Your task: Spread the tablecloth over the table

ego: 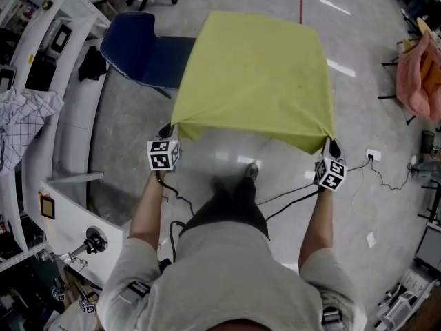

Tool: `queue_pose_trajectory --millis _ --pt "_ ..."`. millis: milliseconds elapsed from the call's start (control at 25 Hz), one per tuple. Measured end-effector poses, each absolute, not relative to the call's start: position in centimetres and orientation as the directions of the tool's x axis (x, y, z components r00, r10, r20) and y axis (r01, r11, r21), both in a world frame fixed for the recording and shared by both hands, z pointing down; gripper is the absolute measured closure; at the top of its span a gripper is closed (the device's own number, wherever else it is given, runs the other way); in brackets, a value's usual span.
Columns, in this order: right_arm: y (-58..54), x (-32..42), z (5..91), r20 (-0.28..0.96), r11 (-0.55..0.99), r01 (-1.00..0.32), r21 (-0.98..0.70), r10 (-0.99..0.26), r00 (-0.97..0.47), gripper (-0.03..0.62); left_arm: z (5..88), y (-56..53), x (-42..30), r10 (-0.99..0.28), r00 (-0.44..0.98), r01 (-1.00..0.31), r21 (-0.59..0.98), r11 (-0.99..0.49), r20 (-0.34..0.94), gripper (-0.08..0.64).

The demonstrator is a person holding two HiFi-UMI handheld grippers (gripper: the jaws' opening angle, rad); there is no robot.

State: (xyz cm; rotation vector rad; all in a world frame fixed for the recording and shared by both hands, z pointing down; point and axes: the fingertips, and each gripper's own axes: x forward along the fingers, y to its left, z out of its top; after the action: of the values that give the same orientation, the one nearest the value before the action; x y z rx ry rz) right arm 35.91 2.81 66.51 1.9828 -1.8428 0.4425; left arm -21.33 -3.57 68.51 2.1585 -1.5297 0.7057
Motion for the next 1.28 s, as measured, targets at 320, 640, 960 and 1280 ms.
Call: queue_pose_trajectory --millis 320,640,960,1280 --pt "4.2 35.3 68.7 0.536 -0.052 -0.994 0.094 -0.839 0.095 0.556 71.4 -1.8 -21.9 -0.699 0.225 -0.954 0.008 -0.299 0.679 0.520" --pt "4.9 33.6 69.6 0.535 -0.080 -0.995 0.053 -0.839 0.095 0.473 74.9 1.7 -21.5 -0.625 0.238 -0.945 0.028 -0.326 0.744 0.431" --pt "2.5 27.3 66.4 0.457 0.006 -0.998 0.057 -0.889 0.021 0.562 73.4 1.2 -17.7 -0.666 0.286 -0.940 0.064 -0.336 0.689 0.435" --pt "1.5 18.5 59.8 0.323 0.105 -0.994 -0.016 -0.941 -0.105 0.584 67.3 -0.4 -10.0 -0.761 0.368 -0.921 0.094 -0.379 0.534 0.540"
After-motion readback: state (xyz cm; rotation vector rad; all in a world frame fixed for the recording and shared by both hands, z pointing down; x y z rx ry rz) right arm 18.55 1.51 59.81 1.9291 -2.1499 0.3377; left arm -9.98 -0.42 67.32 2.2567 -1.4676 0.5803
